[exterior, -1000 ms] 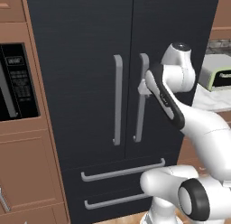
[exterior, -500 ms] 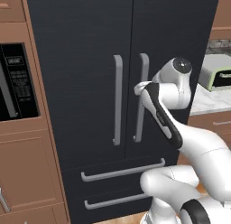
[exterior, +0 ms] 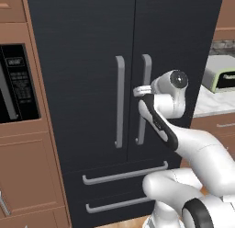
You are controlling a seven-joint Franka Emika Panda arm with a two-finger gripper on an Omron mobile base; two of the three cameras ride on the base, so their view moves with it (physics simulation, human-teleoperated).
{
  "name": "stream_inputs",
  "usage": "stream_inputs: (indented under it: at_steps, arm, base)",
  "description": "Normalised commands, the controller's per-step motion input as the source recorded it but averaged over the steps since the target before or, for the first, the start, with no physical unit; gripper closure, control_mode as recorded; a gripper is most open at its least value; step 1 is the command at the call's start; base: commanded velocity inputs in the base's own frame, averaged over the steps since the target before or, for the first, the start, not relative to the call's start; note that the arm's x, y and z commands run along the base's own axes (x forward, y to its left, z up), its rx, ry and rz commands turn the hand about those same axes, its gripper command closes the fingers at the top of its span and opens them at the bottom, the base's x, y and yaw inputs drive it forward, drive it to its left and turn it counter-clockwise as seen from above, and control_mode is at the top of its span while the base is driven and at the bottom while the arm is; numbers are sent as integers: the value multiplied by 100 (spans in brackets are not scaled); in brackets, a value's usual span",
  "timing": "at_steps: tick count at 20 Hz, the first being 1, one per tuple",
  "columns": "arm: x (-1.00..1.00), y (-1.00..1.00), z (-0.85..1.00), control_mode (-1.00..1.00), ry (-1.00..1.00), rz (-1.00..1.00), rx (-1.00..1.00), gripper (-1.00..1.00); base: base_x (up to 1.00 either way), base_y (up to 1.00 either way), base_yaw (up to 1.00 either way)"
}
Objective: Gather the mushroom and lime from the fridge and place them on a tray on the dining counter. Then gather the chicken drumsticks from the fridge and place them on the other tray.
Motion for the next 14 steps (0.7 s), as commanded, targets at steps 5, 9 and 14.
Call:
stream_inputs:
  at_steps: [5,9,14]
  arm:
    - [44,6,0,-100,-2,-2,0,-100]
    - [56,11,0,-100,-3,0,0,-100]
    - [67,10,-4,-100,-2,0,0,-100]
  base:
    - [0,0,0]
    - [0,0,0]
    - [0,0,0]
